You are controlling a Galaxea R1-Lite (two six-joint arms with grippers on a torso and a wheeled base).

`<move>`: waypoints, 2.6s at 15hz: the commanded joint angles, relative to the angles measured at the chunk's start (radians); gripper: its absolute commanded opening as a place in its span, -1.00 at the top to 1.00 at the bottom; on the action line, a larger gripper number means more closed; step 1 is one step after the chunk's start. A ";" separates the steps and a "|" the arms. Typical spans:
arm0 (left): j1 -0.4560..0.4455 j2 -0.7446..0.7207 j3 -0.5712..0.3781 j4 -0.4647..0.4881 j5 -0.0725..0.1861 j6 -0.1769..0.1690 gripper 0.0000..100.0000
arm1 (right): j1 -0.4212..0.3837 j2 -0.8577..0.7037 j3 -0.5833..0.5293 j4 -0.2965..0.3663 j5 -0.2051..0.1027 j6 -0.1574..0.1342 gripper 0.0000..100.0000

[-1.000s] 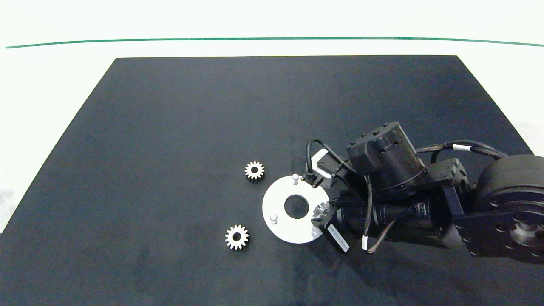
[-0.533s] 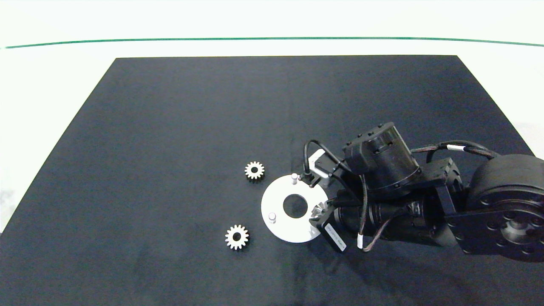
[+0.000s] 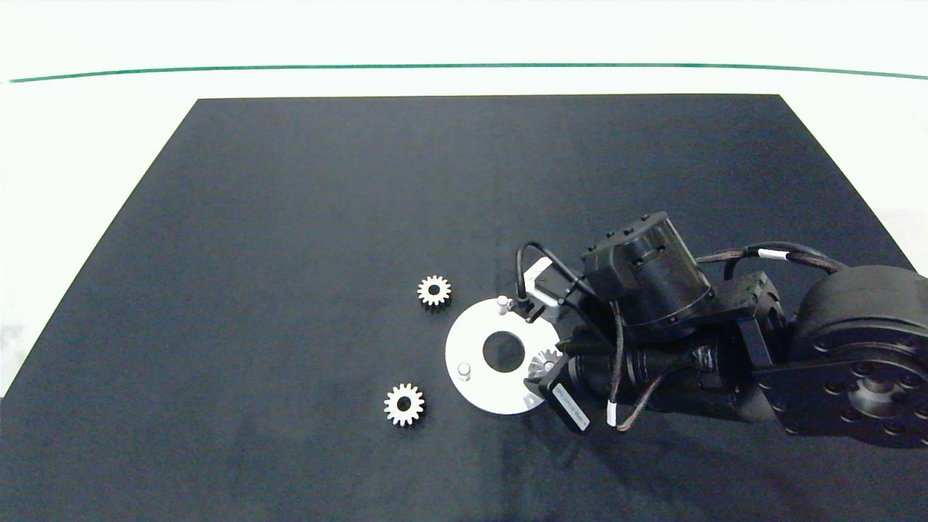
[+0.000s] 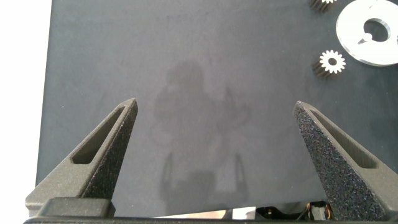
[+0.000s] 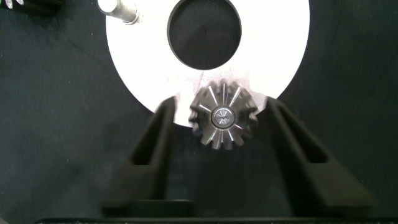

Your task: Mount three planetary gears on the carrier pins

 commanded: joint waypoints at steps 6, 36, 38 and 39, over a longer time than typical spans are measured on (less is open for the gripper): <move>-0.029 -0.040 0.018 0.005 0.005 0.001 -1.00 | -0.040 -0.654 0.255 0.001 -0.249 -0.001 -1.00; -0.344 0.678 0.440 -0.874 -0.007 0.169 -1.00 | -0.728 -1.530 0.470 0.202 -0.247 -0.041 -1.00; -0.385 0.754 0.455 -0.970 -0.006 0.172 -1.00 | -0.727 -1.522 0.467 0.202 -0.249 -0.041 -1.00; -0.396 0.790 0.452 -0.993 -0.006 0.172 -1.00 | -0.728 -1.524 0.466 0.204 -0.249 -0.041 -1.00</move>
